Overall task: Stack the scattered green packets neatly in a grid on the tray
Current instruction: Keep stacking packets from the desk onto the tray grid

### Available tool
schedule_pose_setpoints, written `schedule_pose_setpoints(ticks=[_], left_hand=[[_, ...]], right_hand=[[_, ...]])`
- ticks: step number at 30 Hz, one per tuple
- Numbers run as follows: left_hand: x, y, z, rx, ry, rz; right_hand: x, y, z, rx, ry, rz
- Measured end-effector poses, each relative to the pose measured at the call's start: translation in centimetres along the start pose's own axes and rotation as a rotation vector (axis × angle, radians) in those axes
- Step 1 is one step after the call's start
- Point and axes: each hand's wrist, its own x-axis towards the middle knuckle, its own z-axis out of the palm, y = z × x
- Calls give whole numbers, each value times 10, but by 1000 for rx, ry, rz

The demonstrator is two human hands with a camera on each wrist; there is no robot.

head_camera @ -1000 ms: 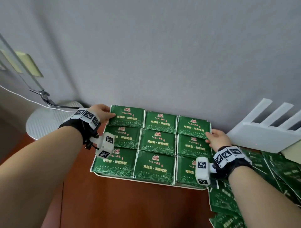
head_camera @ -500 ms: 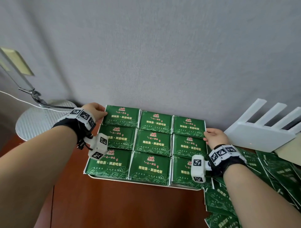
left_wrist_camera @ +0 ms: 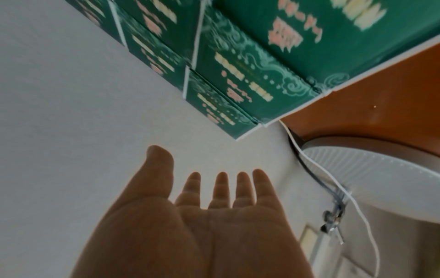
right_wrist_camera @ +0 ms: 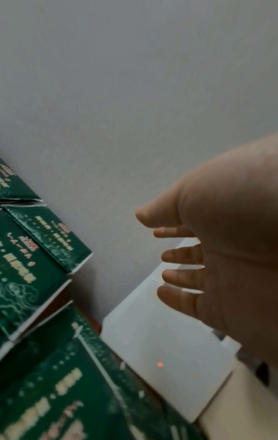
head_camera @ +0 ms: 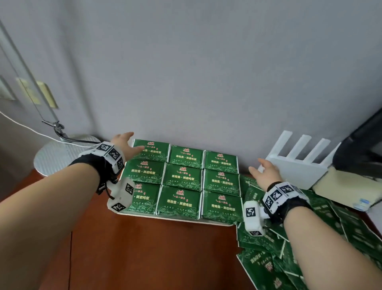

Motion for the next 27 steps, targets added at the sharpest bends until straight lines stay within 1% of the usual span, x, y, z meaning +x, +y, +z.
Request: schedule_pose_setpoints(ticks=[4, 7, 10, 14, 17, 20, 23, 25, 27], left_hand=[[-64, 27, 3, 121, -18, 145], [-108, 48, 15, 209, -37, 245], [-150, 72, 39, 296, -89, 350], [-205, 106, 89, 438, -186, 485], [-244, 129, 133, 482, -286, 542], [-279, 144, 184, 470, -378, 558], [-317, 158, 233, 494, -475, 566], [-342, 165, 262, 499, -516, 569], [-360, 167, 288, 460, -541, 521]], right_hand=[[-50, 10, -52, -121, -8, -122], [-87, 30, -91, -210, -10, -176], [-121, 62, -124, -288, -34, -184], [-157, 125, -153, -393, -106, -138], [-176, 177, -159, -443, -202, -51], [-190, 228, -154, -487, -332, 21], [-198, 271, -143, -520, -438, 37], [-201, 292, -134, -523, -499, 32], [-203, 309, -125, -516, -534, -6]])
